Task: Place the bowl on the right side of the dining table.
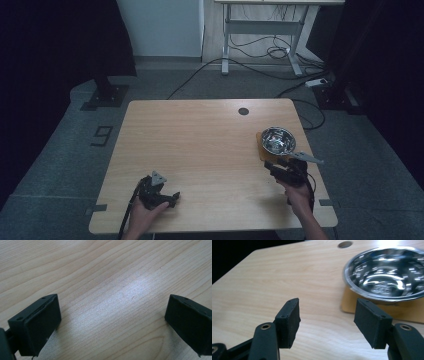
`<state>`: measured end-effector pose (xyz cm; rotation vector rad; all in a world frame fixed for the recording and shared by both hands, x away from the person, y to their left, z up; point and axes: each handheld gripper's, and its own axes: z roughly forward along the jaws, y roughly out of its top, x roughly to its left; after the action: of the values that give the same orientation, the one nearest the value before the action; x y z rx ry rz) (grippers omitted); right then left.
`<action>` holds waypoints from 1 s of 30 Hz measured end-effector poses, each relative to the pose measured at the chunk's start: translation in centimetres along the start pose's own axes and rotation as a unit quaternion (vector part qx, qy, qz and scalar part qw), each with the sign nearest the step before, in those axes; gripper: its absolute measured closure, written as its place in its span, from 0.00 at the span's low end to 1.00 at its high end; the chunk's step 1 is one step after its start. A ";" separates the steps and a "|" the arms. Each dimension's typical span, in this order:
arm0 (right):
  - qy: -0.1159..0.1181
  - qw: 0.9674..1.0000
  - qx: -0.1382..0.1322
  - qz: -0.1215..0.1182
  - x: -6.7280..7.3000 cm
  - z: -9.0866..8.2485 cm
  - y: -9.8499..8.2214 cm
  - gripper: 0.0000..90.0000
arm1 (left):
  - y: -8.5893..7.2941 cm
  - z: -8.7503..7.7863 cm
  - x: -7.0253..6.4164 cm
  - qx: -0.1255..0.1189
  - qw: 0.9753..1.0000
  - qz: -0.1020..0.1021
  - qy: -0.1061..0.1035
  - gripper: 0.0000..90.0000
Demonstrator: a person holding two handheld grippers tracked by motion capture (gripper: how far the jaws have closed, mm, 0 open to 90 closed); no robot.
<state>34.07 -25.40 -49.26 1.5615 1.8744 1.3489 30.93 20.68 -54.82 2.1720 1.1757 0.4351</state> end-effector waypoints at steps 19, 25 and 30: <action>0.059 0.992 0.074 -0.080 5.0 4.6 -5.0 0.41 | -0.1 -0.1 -0.1 0.000 1.000 0.001 -0.001 0.00; 0.057 0.992 0.074 -0.086 4.9 4.8 -5.2 0.41 | -0.1 -0.1 -0.1 -0.001 1.000 0.002 -0.001 0.00; 0.051 0.992 0.077 -0.090 4.7 4.9 -5.3 0.40 | -0.1 -0.1 -0.1 0.000 1.000 0.002 -0.001 0.00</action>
<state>33.24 -18.72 -54.63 1.3748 2.1716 1.2512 30.77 20.68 -54.81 2.1745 1.1695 0.4342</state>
